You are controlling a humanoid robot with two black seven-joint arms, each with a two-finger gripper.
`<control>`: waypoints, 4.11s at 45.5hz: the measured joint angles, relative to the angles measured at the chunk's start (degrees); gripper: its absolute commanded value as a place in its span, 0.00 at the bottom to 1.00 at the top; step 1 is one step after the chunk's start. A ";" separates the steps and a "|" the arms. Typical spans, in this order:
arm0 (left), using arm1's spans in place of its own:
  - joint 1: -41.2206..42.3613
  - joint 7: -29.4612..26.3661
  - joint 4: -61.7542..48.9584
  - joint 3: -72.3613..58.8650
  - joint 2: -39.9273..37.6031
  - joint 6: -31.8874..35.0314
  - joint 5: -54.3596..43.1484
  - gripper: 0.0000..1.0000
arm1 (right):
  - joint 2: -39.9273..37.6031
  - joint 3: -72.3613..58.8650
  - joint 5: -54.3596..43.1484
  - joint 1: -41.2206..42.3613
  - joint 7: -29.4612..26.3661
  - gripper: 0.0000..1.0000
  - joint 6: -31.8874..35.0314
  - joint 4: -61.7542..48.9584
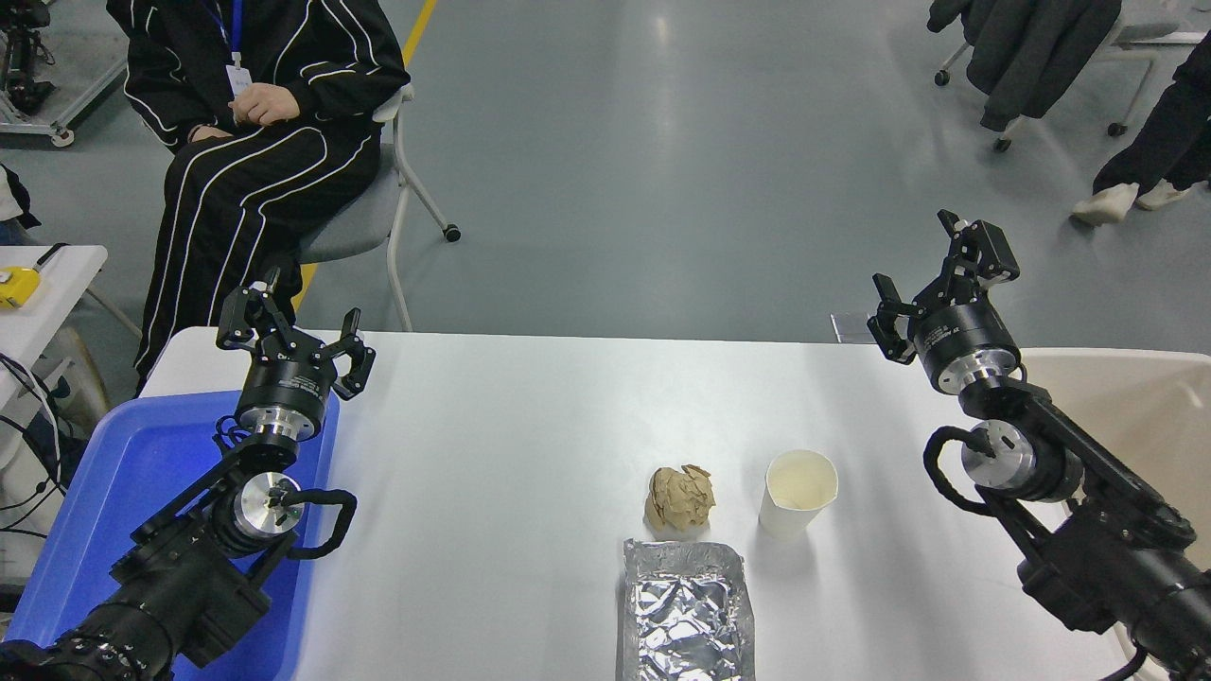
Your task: Dispose of the paper cup in the dustbin
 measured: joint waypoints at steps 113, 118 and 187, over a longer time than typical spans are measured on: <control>-0.01 0.01 0.00 0.00 0.00 0.00 0.00 1.00 | -22.49 -67.60 0.98 36.37 -0.46 1.00 3.73 0.51; -0.01 0.01 0.00 0.00 0.00 -0.01 0.00 1.00 | -23.13 -75.36 0.43 41.58 -0.46 1.00 7.67 1.14; 0.00 0.02 0.00 0.00 0.00 0.02 0.00 1.00 | -2.80 -106.65 -21.80 48.29 -0.32 0.99 11.70 -0.62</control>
